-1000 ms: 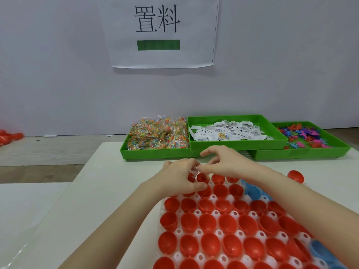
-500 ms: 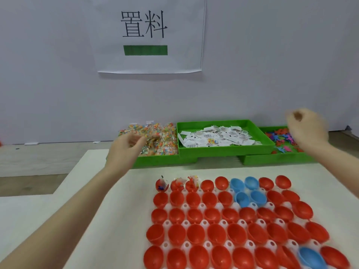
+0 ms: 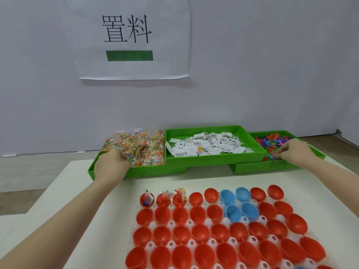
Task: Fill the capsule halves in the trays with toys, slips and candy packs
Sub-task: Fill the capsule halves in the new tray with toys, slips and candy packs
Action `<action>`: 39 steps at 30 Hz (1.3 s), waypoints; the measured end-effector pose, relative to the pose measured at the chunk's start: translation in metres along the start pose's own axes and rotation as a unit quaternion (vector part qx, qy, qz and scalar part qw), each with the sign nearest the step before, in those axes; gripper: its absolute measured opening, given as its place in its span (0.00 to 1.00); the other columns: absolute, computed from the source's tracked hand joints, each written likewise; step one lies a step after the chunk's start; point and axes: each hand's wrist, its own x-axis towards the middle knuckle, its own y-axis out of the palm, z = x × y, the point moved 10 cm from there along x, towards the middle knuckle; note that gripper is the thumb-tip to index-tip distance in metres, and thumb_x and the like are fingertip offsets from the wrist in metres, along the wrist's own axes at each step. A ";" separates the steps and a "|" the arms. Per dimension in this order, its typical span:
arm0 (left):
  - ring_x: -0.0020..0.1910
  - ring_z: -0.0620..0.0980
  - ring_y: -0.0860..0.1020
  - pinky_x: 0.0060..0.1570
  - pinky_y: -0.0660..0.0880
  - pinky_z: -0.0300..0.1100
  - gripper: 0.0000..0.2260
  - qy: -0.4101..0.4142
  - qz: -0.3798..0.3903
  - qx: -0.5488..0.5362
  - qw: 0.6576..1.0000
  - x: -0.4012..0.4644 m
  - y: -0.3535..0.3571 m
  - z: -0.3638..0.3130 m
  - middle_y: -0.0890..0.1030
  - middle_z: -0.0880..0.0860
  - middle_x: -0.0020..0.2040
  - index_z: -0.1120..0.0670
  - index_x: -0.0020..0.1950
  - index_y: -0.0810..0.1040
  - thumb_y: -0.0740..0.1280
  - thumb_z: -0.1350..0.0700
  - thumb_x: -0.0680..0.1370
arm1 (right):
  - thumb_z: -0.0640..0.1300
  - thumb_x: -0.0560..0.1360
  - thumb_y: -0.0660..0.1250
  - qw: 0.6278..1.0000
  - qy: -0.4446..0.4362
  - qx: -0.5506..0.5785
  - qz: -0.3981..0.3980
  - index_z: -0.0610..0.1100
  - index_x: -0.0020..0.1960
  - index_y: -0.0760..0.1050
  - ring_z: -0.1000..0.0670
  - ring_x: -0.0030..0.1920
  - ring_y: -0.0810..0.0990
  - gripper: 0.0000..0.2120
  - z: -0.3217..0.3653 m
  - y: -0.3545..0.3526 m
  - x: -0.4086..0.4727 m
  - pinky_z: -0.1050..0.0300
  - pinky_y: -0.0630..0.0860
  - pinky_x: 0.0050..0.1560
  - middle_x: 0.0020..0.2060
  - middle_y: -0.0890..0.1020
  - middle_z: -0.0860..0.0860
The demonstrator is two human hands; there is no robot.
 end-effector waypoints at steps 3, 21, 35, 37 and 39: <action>0.52 0.56 0.73 0.46 0.68 0.44 0.12 0.013 -0.003 -0.013 1.000 -0.001 0.000 -0.007 0.77 0.60 0.56 0.61 0.56 0.78 0.65 0.64 0.73 | 0.41 0.73 0.68 0.995 -0.031 -0.035 -0.087 0.37 0.44 0.80 0.40 0.45 0.78 0.07 0.001 -0.015 -0.005 0.52 0.71 0.45 0.45 0.82 0.39; 0.53 0.64 0.73 0.47 0.69 0.49 0.10 -0.001 -0.077 0.010 0.997 0.007 -0.029 0.032 0.79 0.64 0.52 0.63 0.51 0.81 0.65 0.68 0.72 | 0.56 0.70 0.68 0.969 -0.088 -0.224 0.049 0.43 0.32 0.63 0.49 0.34 0.71 0.21 0.114 0.016 -0.022 0.60 0.64 0.34 0.29 0.70 0.52; 0.49 0.60 0.76 0.44 0.67 0.45 0.06 0.017 -0.040 -0.026 0.999 0.014 -0.033 0.045 0.82 0.60 0.48 0.61 0.48 0.83 0.69 0.63 0.73 | 0.47 0.77 0.63 0.991 -0.134 0.030 0.001 0.41 0.25 0.69 0.51 0.23 0.58 0.22 0.114 -0.001 -0.027 0.61 0.58 0.28 0.16 0.57 0.55; 0.49 0.60 0.76 0.45 0.69 0.45 0.06 0.021 -0.061 -0.038 0.997 0.011 -0.037 0.044 0.83 0.59 0.46 0.60 0.48 0.83 0.68 0.64 0.73 | 0.50 0.78 0.61 0.987 -0.157 -0.019 -0.036 0.37 0.36 0.79 0.51 0.23 0.64 0.20 0.121 -0.010 -0.031 0.63 0.62 0.29 0.16 0.65 0.56; 0.48 0.60 0.77 0.45 0.70 0.46 0.06 0.022 -0.090 -0.049 0.994 0.006 -0.041 0.041 0.83 0.58 0.45 0.58 0.47 0.82 0.68 0.63 0.73 | 0.51 0.77 0.62 0.978 -0.183 0.013 -0.101 0.45 0.42 0.82 0.52 0.25 0.69 0.14 0.127 -0.027 -0.042 0.64 0.61 0.28 0.20 0.70 0.60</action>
